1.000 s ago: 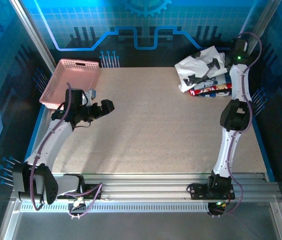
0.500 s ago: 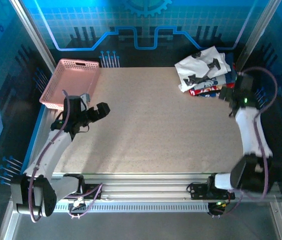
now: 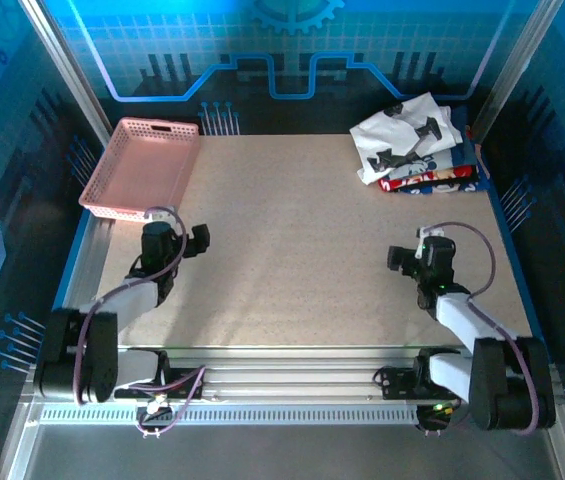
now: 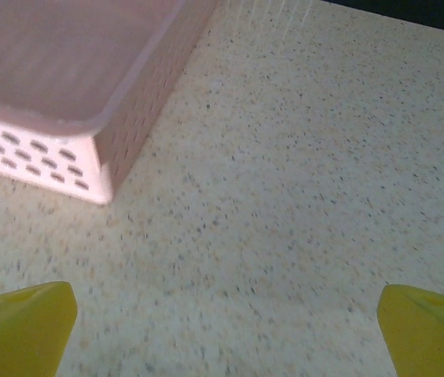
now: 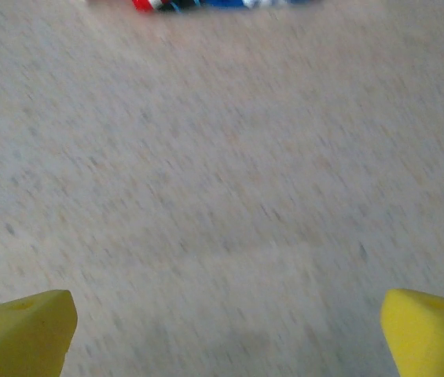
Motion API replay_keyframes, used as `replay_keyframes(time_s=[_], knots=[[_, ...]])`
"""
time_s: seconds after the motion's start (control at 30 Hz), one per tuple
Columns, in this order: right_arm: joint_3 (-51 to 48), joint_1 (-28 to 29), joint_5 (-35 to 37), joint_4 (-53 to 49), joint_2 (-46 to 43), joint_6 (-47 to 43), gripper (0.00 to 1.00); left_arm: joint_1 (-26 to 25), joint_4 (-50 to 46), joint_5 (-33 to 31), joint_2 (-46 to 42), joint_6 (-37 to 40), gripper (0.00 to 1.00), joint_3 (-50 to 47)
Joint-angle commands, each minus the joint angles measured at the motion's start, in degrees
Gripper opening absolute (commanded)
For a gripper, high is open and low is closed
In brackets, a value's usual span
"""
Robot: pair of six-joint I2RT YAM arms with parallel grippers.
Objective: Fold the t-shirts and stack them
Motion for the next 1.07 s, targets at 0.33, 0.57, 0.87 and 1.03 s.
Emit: replay_keyframes(time_s=[0.33,0.57,0.87,1.03], knots=[[3.6,4.9,2.5,30.8,19.8,-7.3,1.00,1.6,26.3,-0.6,13.5,6.1,0.99,-3.3],[3.6,5.0,2.7,30.4,19.6,-7.3,1.00,1.5,26.9,-0.7,13.8,6.3,0.99,-3.3],[3.7,4.8,2.1,30.1,19.7,-7.2,1.00,1.5,26.9,-0.7,13.8,6.3,0.99,-3.3],[3.6,4.8,2.1,30.5,19.6,-7.5,1.00,1.5,27.0,-0.7,13.8,6.3,0.99,-3.3]])
